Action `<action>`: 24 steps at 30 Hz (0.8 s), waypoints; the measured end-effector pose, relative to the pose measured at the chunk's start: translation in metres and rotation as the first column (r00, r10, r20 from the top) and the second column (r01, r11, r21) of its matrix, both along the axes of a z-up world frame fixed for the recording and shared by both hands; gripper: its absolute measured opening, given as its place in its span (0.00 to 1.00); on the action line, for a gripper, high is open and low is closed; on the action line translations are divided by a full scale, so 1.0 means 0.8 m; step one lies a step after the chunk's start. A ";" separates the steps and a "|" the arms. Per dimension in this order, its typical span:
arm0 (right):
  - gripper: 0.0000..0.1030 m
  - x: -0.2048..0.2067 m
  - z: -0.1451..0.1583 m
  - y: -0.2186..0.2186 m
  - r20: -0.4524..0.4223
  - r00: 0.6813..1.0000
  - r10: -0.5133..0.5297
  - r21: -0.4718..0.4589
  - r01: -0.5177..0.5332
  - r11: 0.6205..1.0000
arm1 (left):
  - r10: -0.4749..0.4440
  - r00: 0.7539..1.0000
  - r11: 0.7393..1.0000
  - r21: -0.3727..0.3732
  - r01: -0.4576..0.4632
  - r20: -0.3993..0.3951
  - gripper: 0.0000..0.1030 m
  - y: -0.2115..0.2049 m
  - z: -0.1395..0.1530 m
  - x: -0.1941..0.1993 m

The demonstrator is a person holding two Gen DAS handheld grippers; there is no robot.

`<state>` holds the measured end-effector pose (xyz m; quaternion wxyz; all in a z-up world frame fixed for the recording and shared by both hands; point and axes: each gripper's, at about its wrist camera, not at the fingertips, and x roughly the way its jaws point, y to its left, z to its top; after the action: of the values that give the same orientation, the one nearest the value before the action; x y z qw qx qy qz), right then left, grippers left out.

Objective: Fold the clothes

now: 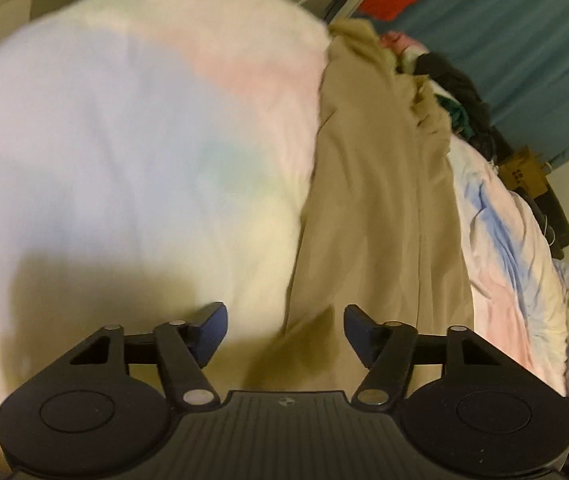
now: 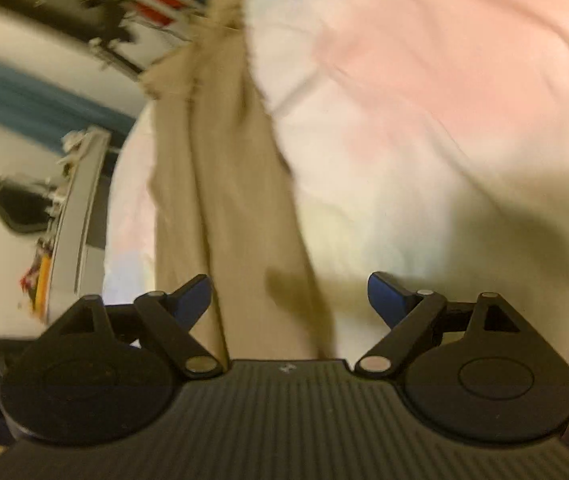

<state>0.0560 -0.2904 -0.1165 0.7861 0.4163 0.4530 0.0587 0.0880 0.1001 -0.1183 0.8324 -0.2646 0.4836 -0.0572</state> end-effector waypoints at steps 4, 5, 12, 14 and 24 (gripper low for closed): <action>0.86 -0.010 -0.014 0.015 -0.059 0.998 -0.002 0.046 0.005 0.999 | -0.004 0.997 0.998 -0.055 0.000 -0.078 0.18 0.006 -0.009 -0.016; 0.84 -0.013 -0.014 0.021 -0.060 0.998 0.024 0.061 -0.020 0.998 | -0.001 0.997 0.998 -0.066 -0.004 -0.083 0.11 0.007 -0.008 -0.022; 0.67 -0.030 -0.006 0.048 -0.074 0.993 0.087 0.025 -0.085 0.996 | 0.001 0.993 1.000 0.007 0.000 -0.115 0.30 0.000 -0.007 -0.037; 0.58 -0.033 -0.005 0.055 -0.086 0.994 0.065 -0.020 -0.066 0.998 | -0.013 0.991 1.000 0.006 0.014 -0.130 0.40 -0.003 -0.009 -0.032; 0.21 -0.065 0.000 0.050 -0.058 0.998 0.001 -0.066 -0.005 0.998 | -0.098 0.984 0.995 -0.019 0.096 -0.147 0.28 -0.010 -0.006 -0.036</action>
<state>0.0039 -0.2507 -0.1166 0.7859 0.3909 0.4781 0.0329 0.0591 0.0920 -0.1227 0.7888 -0.2494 0.5560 -0.0808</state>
